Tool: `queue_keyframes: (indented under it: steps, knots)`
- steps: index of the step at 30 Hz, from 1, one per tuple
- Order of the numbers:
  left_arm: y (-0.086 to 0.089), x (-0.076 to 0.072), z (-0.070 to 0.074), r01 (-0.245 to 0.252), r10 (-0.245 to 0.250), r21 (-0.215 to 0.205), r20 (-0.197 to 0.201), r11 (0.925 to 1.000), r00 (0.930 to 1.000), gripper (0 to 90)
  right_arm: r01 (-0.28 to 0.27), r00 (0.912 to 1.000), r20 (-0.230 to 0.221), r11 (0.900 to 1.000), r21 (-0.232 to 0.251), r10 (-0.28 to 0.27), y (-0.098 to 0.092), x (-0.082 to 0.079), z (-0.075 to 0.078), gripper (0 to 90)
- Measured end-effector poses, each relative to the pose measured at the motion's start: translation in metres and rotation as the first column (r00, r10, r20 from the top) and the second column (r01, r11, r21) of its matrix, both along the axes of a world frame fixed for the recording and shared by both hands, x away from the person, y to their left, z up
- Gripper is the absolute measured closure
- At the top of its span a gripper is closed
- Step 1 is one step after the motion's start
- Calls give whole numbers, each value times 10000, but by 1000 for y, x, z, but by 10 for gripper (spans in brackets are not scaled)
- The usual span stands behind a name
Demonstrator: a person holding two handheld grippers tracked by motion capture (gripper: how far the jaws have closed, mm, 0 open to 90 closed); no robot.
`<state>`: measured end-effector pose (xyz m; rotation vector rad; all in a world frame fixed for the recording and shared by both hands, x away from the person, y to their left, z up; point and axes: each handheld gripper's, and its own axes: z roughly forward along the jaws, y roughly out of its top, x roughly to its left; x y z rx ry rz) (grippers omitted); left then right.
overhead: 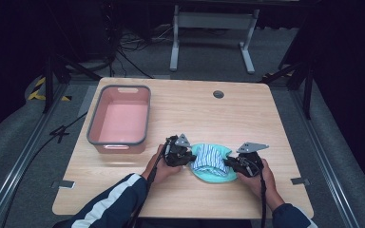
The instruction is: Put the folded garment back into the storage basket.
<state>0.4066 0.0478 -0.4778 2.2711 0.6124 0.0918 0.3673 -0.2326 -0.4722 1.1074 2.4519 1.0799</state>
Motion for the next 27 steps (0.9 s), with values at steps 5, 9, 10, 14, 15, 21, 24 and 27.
queue_keyframes:
  steps: [5,9,10,14,15,21,24,27]
  knots:
    - [-3,-4,6,83,-91,351,224,9993,9997,826,-108,9998,164,9999,106,106,-1,-2,5,831]
    - [-2,-6,11,266,-278,329,362,9991,9990,828,-139,9996,238,9997,183,135,0,-3,9,832]
    - [-2,-6,12,260,-271,304,360,9992,9990,828,-110,9996,281,9997,236,103,1,-3,11,832]
    - [2,-7,21,220,-235,288,512,9993,9984,829,-144,9984,545,9993,344,125,4,-5,19,832]
    - [2,-7,23,284,-301,305,567,9991,9979,828,-147,9984,549,9991,402,125,4,-6,20,832]
    - [2,-10,29,321,-340,302,679,9990,9971,828,-118,9978,656,9984,560,81,4,-7,25,832]
    - [3,-9,34,261,-282,316,703,9992,9971,828,-134,9974,712,9983,570,93,5,-7,28,832]
    - [6,-8,37,222,-260,479,796,9986,9965,829,-173,9974,709,9983,551,134,9,-8,31,832]
